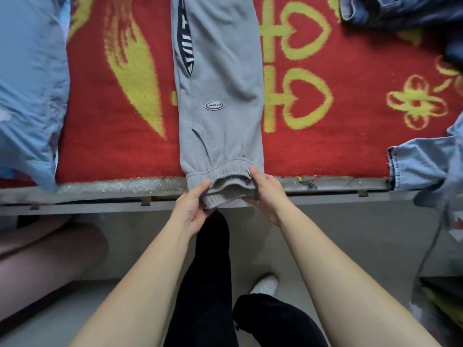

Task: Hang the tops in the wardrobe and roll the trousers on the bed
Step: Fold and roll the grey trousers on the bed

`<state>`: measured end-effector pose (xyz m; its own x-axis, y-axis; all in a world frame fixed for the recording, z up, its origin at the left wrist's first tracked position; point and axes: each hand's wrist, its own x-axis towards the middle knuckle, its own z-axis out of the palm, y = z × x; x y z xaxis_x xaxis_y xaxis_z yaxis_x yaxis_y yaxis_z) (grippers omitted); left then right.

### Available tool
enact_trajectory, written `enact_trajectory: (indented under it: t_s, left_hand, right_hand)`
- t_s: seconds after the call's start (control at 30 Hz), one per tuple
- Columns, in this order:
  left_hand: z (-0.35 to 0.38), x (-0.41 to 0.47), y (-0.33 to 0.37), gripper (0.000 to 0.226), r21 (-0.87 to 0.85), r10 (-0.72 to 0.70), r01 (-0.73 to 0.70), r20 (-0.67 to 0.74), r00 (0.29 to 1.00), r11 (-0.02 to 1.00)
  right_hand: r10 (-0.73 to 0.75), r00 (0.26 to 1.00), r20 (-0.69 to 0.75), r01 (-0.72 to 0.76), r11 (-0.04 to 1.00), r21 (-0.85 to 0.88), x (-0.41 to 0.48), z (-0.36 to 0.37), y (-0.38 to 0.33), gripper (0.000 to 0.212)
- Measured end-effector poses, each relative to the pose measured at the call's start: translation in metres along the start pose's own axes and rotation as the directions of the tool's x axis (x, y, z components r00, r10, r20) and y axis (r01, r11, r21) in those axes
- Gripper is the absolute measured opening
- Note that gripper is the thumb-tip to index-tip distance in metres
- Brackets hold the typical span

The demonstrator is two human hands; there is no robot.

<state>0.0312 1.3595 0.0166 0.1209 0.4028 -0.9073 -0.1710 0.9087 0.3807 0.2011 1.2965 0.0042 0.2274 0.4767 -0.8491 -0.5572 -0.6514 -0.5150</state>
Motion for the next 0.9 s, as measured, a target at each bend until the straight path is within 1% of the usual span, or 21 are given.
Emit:
enact_trajectory:
  t_s: [0.07,0.17,0.27,0.33,0.4,0.47,0.5,0.53,0.6,0.63,0.67,0.7,0.73,0.77,0.8,0.83,0.87,0.9]
  left_hand:
    - [0.002,-0.019,0.005,0.047,-0.015,-0.016,0.016,0.037,0.999,1.000]
    - [0.004,-0.048,0.004,0.045,-0.007,-0.010,0.011,0.044,0.999,1.000]
    - [0.001,-0.078,-0.007,0.042,0.113,-0.026,0.023,0.019,0.999,0.993]
    - [-0.003,-0.096,-0.018,0.037,0.200,-0.071,0.076,-0.031,0.997,0.977]
    - [-0.002,-0.106,-0.022,0.034,0.254,-0.134,0.152,-0.088,0.987,0.955]
    - [0.004,-0.106,-0.009,0.030,0.316,-0.157,0.190,-0.127,0.979,0.930]
    - [0.011,-0.102,0.004,0.025,0.342,-0.147,0.180,-0.121,0.982,0.922]
    - [0.018,-0.096,0.020,0.018,0.351,-0.126,0.154,-0.103,0.987,0.924]
    - [0.039,-0.081,0.061,0.008,0.315,-0.060,0.073,-0.053,0.997,0.946]
    - [0.050,-0.072,0.082,0.007,0.282,-0.008,0.012,-0.015,1.000,0.959]
    - [0.060,-0.059,0.103,0.018,0.261,0.066,-0.069,0.022,0.998,0.963]
    - [0.068,-0.046,0.121,0.036,0.272,0.135,-0.146,0.056,0.989,0.951]
    - [0.074,-0.033,0.137,0.056,0.324,0.195,-0.207,0.070,0.978,0.923]
    - [0.078,-0.021,0.149,0.071,0.397,0.253,-0.265,0.084,0.964,0.878]
    - [0.080,-0.009,0.158,0.076,0.475,0.303,-0.319,0.113,0.946,0.820]
    - [0.081,0.003,0.162,0.074,0.551,0.328,-0.352,0.146,0.933,0.756]
    - [0.079,0.015,0.164,0.072,0.631,0.325,-0.356,0.171,0.930,0.689]
    - [0.076,0.027,0.164,0.070,0.722,0.305,-0.339,0.185,0.934,0.603]
  right_hand:
    - [-0.005,0.999,0.038,0.004,1.000,0.022,-0.015,0.001,-0.006,0.031]
    - [0.040,0.995,0.093,-0.046,0.997,0.064,-0.044,-0.005,-0.006,0.025]
    - [0.103,0.991,0.080,-0.105,0.994,0.022,-0.073,-0.016,0.006,0.027]
    - [0.167,0.986,0.027,-0.166,0.986,-0.028,-0.091,-0.023,0.014,0.026]
    - [0.233,0.972,-0.021,-0.234,0.969,-0.079,-0.101,-0.026,0.013,0.022]
    - [0.275,0.962,-0.001,-0.273,0.955,-0.116,-0.102,-0.023,0.001,0.021]
    - [0.278,0.960,0.021,-0.275,0.956,-0.102,-0.098,-0.019,-0.009,0.020]
    - [0.269,0.962,0.044,-0.266,0.961,-0.071,-0.092,-0.015,-0.024,0.019]
    - [0.232,0.969,0.086,-0.235,0.971,0.031,-0.072,-0.003,-0.062,0.023]
    - [0.203,0.975,0.096,-0.212,0.971,0.106,-0.061,0.004,-0.084,0.026]
    - [0.171,0.981,0.095,-0.187,0.962,0.201,-0.047,0.011,-0.105,0.031]
    - [0.142,0.986,0.086,-0.161,0.943,0.293,-0.032,0.017,-0.124,0.041]
    - [0.114,0.990,0.082,-0.136,0.925,0.355,-0.017,0.022,-0.140,0.056]
    - [0.080,0.993,0.082,-0.106,0.913,0.393,-0.004,0.027,-0.155,0.069]
    - [0.046,0.997,0.068,-0.070,0.912,0.405,0.009,0.031,-0.167,0.076]
    - [0.017,0.999,0.040,-0.031,0.923,0.384,0.020,0.034,-0.177,0.077]
    - [-0.007,1.000,0.005,0.005,0.944,0.331,0.030,0.037,-0.184,0.073]
    - [-0.025,0.999,-0.037,0.034,0.967,0.253,0.038,0.039,-0.187,0.063]
